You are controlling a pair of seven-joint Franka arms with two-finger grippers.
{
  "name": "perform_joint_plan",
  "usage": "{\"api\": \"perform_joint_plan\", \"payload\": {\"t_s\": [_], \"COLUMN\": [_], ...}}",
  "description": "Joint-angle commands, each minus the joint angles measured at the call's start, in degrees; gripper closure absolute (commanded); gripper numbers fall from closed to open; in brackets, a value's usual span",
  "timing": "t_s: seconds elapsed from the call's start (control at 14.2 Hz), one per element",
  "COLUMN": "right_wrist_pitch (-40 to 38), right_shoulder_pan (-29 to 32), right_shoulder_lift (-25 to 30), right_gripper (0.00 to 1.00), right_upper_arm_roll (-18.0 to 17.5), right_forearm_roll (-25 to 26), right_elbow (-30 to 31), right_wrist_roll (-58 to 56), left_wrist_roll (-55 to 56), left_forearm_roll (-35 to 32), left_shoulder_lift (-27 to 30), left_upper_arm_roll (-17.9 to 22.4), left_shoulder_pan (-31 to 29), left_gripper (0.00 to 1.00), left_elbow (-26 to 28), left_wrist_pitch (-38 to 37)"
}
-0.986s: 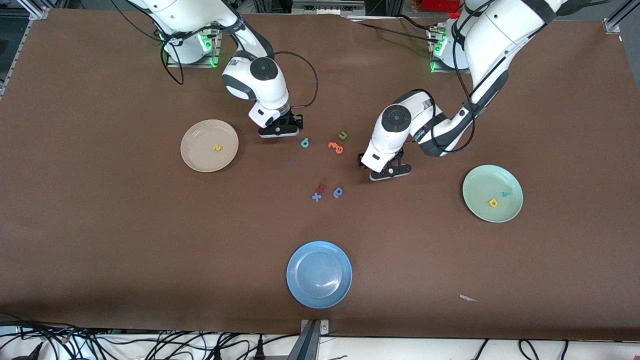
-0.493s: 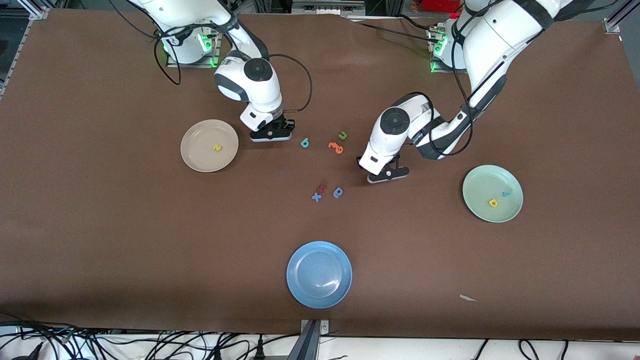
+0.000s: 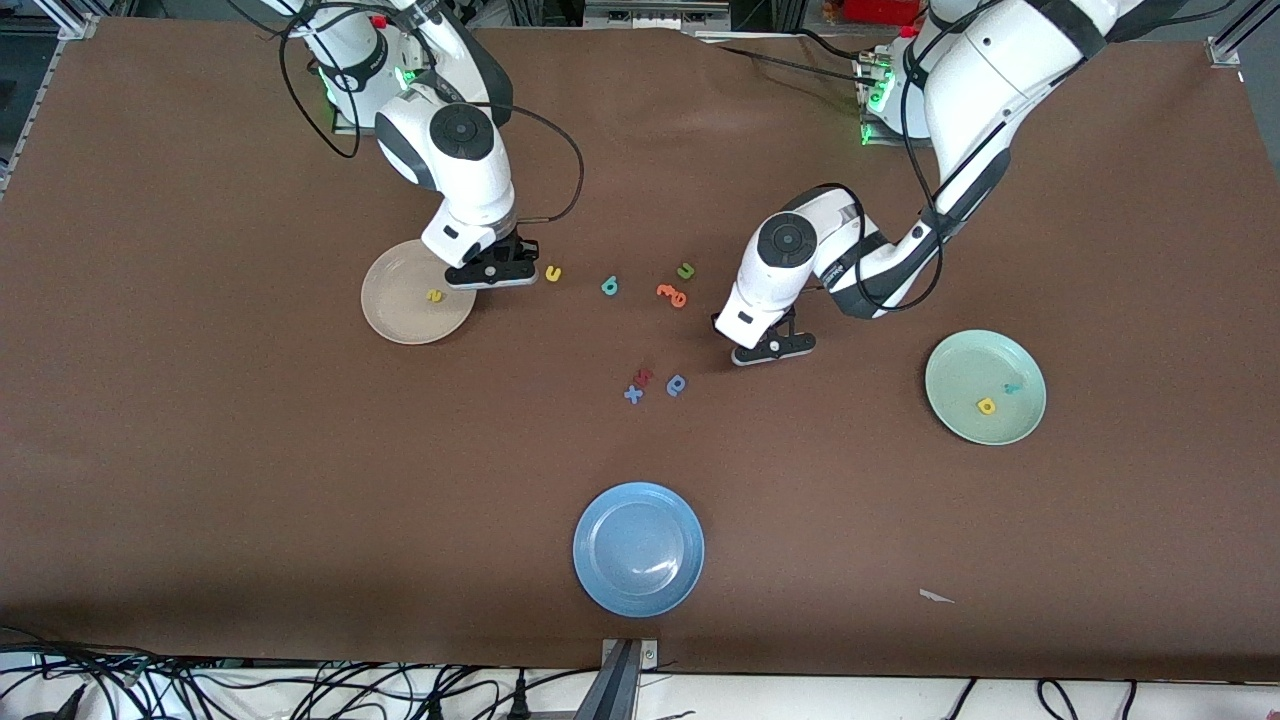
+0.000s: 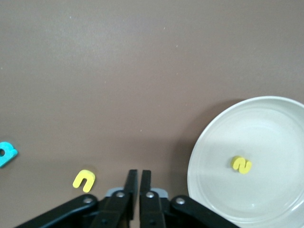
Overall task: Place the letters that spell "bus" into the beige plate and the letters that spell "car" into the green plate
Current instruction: 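Grasp the cyan c with the left gripper and carry it to the green plate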
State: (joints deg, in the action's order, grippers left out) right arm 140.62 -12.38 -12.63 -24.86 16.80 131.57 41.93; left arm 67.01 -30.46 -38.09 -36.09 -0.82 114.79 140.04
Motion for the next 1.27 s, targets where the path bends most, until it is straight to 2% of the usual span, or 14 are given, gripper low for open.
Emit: {"api": "perform_joint_plan", "payload": {"t_s": [0.0, 0.07, 0.21, 0.42, 0.78, 1.06, 1.2], "right_wrist_pitch": [2.2, 3.4, 6.6, 11.1, 12.4, 13.1, 13.9], "right_shoulder_pan": [-0.2, -0.3, -0.7, -2.8, -3.3, -3.3, -3.2], "right_shoulder_lift": [-2.0, -3.5, -5.7, -9.8, -10.7, -11.7, -12.4], "right_gripper": [0.37, 0.3, 0.28, 0.28, 0.3, 0.35, 0.35], "right_upper_arm_roll": [-1.5, -1.7, -1.9, -1.9, -1.9, -1.9, -1.9], "right_forearm_roll": [-1.5, -1.5, -1.4, -0.4, 1.0, 2.1, 2.8], "right_elbow": [0.8, 0.8, 0.8, 0.2, 0.2, 0.2, 0.2], "right_wrist_roll": [2.9, 4.1, 5.3, 9.7, 10.9, 11.0, 11.0], "left_wrist_roll": [0.9, 0.6, -2.8, -13.6, -36.1, -49.8, -56.9], "left_forearm_roll": [-2.2, -2.2, -2.1, -1.1, -0.9, 1.2, 1.0], "left_shoulder_lift": [-0.8, -0.7, 0.0, 1.2, 2.6, 2.6, 2.3], "left_upper_arm_roll": [0.3, 0.2, 0.2, -0.3, -0.6, -0.9, -0.5], "left_shoulder_pan": [0.3, -0.1, -1.9, -7.0, -18.8, -23.2, -25.4], "left_gripper": [0.8, 0.81, 0.85, 0.86, 0.87, 0.87, 0.84], "left_elbow": [-0.5, -0.6, -2.0, -4.7, -7.6, -14.8, -15.6], "left_wrist_pitch": [-0.4, -0.5, -2.7, -9.9, -17.5, -28.7, -29.7]}}
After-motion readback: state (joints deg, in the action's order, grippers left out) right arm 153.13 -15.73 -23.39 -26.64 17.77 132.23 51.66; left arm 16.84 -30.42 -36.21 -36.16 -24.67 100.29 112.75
